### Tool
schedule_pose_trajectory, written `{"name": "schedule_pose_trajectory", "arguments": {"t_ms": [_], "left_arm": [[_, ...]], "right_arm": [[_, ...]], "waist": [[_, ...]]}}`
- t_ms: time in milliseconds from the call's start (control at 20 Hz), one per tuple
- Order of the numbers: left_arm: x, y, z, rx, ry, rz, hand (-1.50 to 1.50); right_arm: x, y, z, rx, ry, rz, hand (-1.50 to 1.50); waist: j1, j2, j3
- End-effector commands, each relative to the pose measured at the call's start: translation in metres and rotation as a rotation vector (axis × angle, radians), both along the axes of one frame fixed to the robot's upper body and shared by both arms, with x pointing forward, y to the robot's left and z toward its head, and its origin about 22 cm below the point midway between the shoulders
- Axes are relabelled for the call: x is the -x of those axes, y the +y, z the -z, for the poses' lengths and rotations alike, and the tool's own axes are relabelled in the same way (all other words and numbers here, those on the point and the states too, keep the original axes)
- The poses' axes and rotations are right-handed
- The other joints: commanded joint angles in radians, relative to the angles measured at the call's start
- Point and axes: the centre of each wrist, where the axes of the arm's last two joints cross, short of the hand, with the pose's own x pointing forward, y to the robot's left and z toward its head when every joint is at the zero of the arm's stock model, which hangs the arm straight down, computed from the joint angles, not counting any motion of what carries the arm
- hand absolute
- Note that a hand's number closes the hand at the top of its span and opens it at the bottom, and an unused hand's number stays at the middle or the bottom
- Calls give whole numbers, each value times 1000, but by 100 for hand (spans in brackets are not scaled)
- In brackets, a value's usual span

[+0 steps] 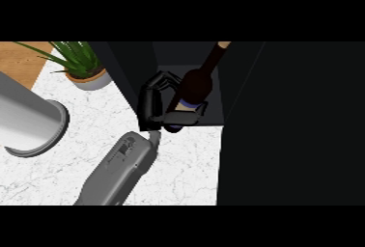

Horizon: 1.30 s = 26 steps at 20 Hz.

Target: Pick up the wine, place it into the cabinet and close the cabinet

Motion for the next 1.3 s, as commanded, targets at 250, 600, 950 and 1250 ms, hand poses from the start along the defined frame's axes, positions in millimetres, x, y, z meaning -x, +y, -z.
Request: {"name": "schedule_pose_trajectory", "arguments": {"t_ms": [250, 600, 950, 1250], "left_arm": [[-25, 6, -6, 26, 52, 18, 150], [-63, 10, -9, -30, 93, -15, 150], [-81, 32, -15, -71, 5, -78, 150], [-80, 13, -6, -92, -26, -121, 150]], "right_arm": [[22, -9, -9, -50, -55, -33, -150], [15, -2, -4, -62, -37, -51, -150], [15, -1, -7, -53, -47, -60, -150], [12, -3, -8, -27, -34, -68, -150]], "waist": [[1, 0, 0], [-10, 4, 0], [-21, 8, 0], [-21, 9, 0]]}}
